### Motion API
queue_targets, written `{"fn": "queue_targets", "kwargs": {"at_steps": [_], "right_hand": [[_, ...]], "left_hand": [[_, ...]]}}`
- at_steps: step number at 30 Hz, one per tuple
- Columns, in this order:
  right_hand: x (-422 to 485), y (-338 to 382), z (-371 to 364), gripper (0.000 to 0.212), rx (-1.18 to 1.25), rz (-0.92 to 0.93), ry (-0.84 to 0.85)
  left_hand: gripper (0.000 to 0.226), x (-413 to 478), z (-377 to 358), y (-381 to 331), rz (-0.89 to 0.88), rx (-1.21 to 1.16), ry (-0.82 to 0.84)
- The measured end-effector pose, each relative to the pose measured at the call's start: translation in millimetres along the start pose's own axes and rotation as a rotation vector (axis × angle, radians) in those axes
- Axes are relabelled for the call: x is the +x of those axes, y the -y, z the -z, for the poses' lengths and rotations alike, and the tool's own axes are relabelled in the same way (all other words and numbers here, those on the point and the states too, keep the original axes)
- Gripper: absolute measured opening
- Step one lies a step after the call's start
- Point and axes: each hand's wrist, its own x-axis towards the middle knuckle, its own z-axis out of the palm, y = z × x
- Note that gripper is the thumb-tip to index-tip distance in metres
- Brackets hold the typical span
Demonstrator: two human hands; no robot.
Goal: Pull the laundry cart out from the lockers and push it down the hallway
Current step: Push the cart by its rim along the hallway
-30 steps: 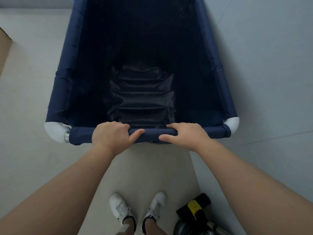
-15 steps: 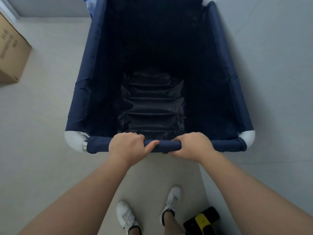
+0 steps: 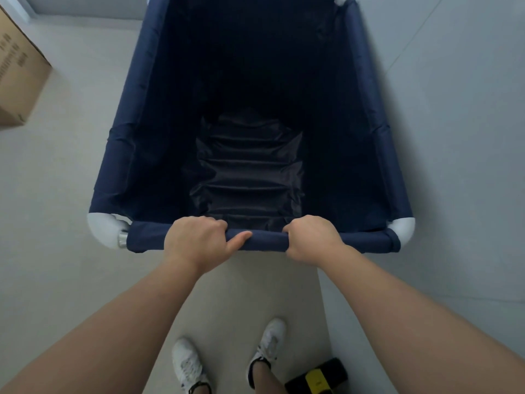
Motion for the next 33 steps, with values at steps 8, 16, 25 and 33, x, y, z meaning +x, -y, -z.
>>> {"fn": "queue_targets", "kwargs": {"at_steps": [8,16,25,33], "right_hand": [[-14.5,-48.1,-0.4,0.020,-0.071,0.002,-0.006],[-12.2,-60.1,1.0,0.016,-0.083,0.015,0.013],[-17.0,-77.3,-0.9,0.015,-0.074,0.020,0.007],[-17.9,-76.0,-1.7,0.016,-0.030,-0.012,0.011]], "left_hand": [[0.072,8.3,-4.2,-55.1,0.024,-0.051,0.035],[0.075,15.5,-4.4,-64.4,0.053,-0.047,0.050],[0.075,18.7,-7.0,-82.0,0.038,-0.041,0.062],[0.072,20.5,-6.6,-81.9,0.030,-0.038,0.089]]}}
